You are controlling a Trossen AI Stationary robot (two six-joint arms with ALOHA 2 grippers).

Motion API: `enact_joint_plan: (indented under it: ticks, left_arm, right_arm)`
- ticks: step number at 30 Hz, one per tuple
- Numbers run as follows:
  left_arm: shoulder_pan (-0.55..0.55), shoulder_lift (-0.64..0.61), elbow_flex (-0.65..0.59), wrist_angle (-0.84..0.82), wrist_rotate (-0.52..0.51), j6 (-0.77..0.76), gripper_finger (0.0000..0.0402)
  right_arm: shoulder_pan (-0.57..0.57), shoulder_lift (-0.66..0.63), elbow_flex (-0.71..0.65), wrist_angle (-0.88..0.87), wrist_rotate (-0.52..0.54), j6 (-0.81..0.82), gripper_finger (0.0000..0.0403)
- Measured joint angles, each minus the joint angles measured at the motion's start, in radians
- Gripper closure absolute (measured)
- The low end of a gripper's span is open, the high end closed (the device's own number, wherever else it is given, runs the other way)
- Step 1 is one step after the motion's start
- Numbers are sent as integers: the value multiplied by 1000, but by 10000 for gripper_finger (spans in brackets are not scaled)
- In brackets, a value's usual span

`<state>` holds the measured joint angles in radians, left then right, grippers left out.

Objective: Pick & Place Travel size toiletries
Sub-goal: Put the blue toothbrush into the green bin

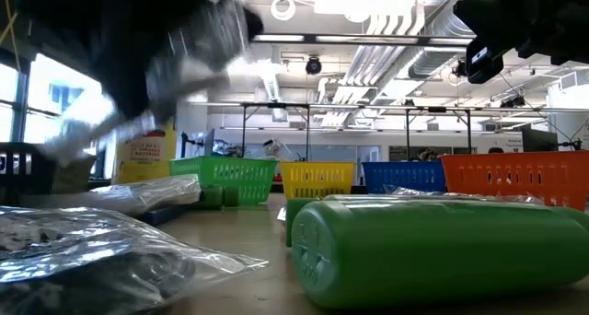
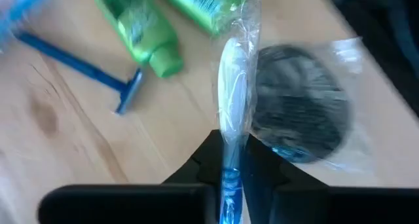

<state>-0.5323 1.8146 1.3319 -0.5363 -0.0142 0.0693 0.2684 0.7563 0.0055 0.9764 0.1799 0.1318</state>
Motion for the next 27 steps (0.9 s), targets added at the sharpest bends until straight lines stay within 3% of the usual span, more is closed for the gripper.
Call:
enact_joint_plan:
  ticks: [9, 17, 19, 22, 27]
  left_arm:
    - [-10, -235, 28, -16, -79, 241, 379]
    - [140, -320, 29, -19, -107, 442, 383]
    - [206, -319, 28, -27, -69, 463, 383]
    - [308, -320, 1, 13, 80, 486, 383]
    - [476, -389, -139, 163, 280, 503, 383]
  right_arm:
    - [0, 0, 0, -1, 0, 0, 399]
    - [0, 0, 0, -1, 0, 0, 399]
    - [0, 0, 0, -1, -1, 0, 399]
    - [0, 0, 0, -1, 0, 0, 399]
    - [0, 0, 0, -9, 0, -2, 399]
